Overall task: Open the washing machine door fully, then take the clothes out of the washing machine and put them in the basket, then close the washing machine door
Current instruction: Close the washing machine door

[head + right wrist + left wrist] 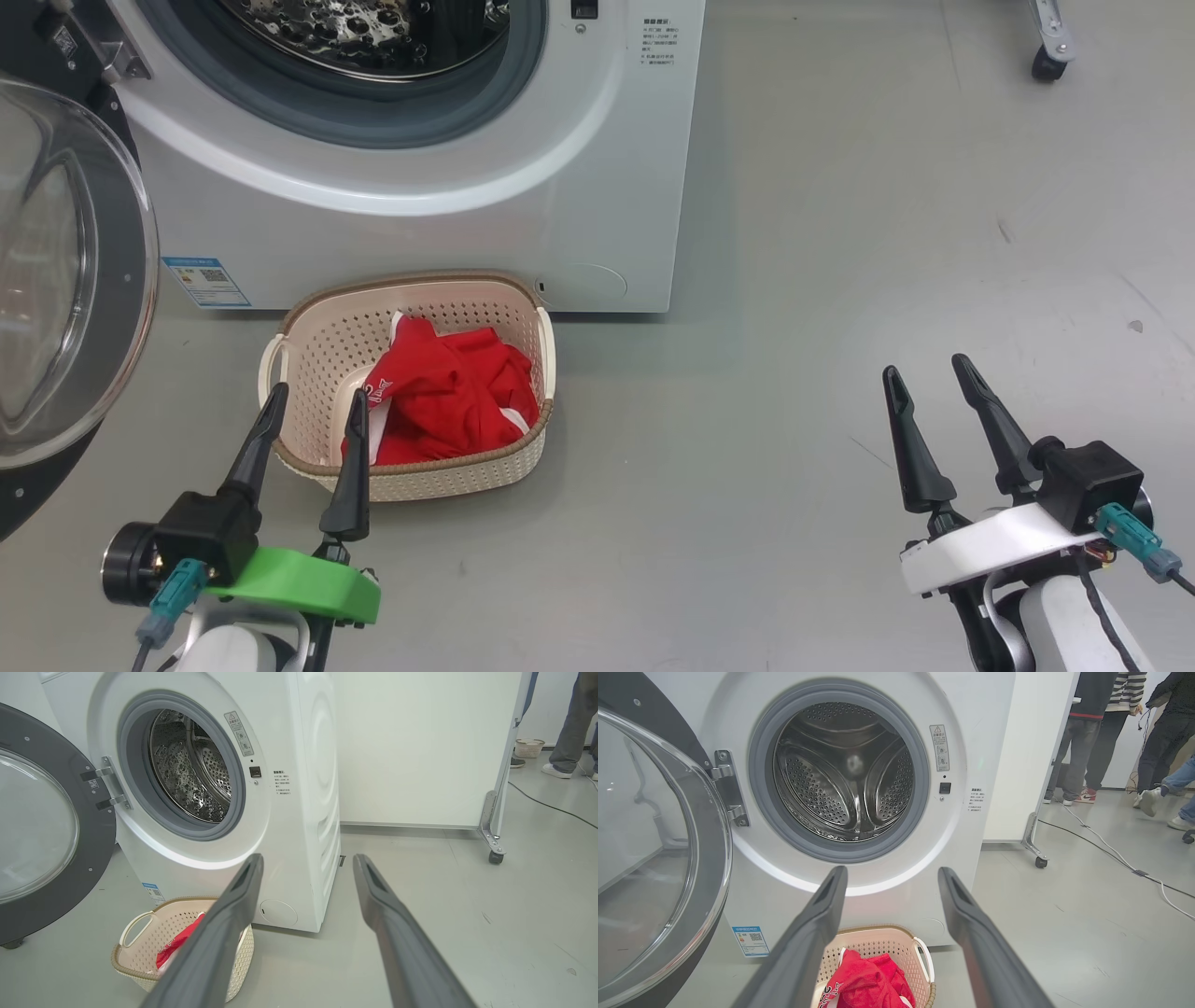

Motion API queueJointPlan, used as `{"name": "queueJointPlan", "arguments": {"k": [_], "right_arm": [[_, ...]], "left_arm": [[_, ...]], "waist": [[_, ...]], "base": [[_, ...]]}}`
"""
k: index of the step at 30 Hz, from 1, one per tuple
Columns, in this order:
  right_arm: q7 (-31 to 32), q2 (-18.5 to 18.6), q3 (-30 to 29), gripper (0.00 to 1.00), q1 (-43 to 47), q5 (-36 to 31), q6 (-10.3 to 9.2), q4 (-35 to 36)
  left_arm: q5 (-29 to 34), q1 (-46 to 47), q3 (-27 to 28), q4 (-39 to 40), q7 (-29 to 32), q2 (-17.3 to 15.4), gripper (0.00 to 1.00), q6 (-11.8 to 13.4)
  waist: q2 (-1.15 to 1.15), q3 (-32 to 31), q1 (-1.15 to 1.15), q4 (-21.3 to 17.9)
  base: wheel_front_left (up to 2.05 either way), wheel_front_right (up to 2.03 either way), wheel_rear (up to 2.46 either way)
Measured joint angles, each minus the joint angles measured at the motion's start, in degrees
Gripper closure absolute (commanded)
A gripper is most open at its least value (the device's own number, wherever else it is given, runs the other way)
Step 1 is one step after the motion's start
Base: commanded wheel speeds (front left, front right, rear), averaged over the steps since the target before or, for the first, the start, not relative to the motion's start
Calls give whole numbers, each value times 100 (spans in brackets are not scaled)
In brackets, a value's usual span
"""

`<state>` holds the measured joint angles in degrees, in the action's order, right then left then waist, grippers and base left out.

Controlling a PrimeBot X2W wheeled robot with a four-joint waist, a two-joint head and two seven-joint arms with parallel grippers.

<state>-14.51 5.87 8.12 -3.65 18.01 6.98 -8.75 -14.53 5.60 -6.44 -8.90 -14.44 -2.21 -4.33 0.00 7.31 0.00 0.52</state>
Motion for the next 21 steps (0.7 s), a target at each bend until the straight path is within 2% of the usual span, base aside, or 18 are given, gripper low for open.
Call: {"name": "queueJointPlan", "arguments": {"k": [13, 21], "right_arm": [[0, 0, -26, 0, 0, 0, 0, -30], [0, 73, -69, 0, 8, 0, 0, 43]], "left_arm": [[-5, 0, -45, -36, 0, -1, 0, 0], [-53, 1, -168, -60, 1, 0, 0, 53]], "waist": [[0, -89, 0, 9], [0, -72, 0, 246]], "base": [[0, 0, 0], [0, 0, 0]]}}
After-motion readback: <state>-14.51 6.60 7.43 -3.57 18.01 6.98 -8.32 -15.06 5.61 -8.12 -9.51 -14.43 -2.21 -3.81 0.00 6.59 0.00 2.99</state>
